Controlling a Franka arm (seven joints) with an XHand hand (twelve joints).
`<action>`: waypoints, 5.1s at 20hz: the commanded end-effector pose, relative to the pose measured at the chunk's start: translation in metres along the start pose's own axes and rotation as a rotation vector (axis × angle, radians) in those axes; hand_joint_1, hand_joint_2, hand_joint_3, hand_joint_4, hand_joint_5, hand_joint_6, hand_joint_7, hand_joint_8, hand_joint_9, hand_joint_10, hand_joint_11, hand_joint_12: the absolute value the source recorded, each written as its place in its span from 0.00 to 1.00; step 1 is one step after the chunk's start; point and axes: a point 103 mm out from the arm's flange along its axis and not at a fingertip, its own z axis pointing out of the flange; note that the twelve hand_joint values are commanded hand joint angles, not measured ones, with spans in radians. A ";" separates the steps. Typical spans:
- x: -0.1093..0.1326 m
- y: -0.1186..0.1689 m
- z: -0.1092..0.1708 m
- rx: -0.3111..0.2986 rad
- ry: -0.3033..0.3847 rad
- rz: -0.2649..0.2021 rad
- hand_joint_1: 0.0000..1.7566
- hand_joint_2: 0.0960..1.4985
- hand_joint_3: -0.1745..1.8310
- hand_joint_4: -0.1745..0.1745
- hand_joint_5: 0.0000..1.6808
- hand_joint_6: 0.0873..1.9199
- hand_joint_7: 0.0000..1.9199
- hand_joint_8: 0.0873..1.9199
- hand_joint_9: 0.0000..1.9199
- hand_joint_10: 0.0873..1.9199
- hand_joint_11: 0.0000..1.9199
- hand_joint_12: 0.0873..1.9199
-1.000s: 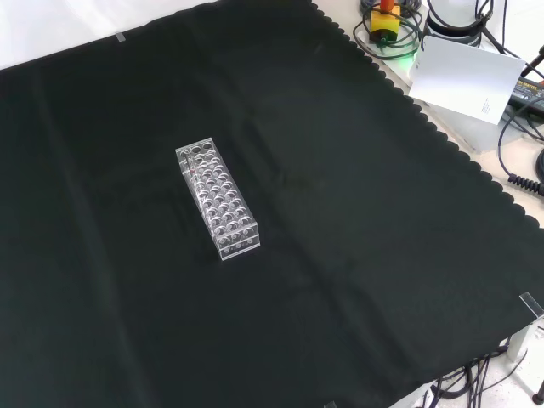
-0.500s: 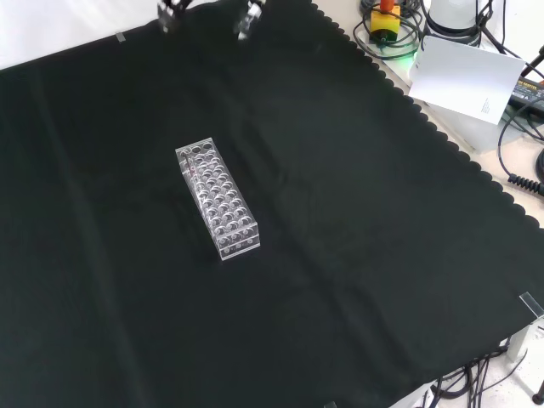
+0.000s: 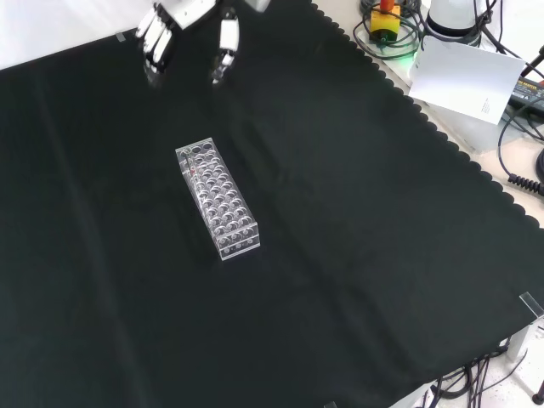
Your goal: Pick up the test tube.
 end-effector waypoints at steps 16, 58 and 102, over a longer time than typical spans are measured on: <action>0.012 0.075 0.095 0.182 -0.059 -0.014 0.50 0.43 0.36 0.13 0.33 0.04 0.32 0.42 0.29 0.41 0.17 0.76; 0.033 0.119 0.106 -0.010 -0.172 -0.004 0.81 0.39 0.39 0.00 0.78 0.19 0.74 0.34 0.77 0.01 0.47 0.59; 0.021 0.067 -0.036 -0.014 0.059 -0.069 0.82 0.34 0.44 0.00 0.80 0.17 0.76 0.33 0.80 0.00 0.46 0.60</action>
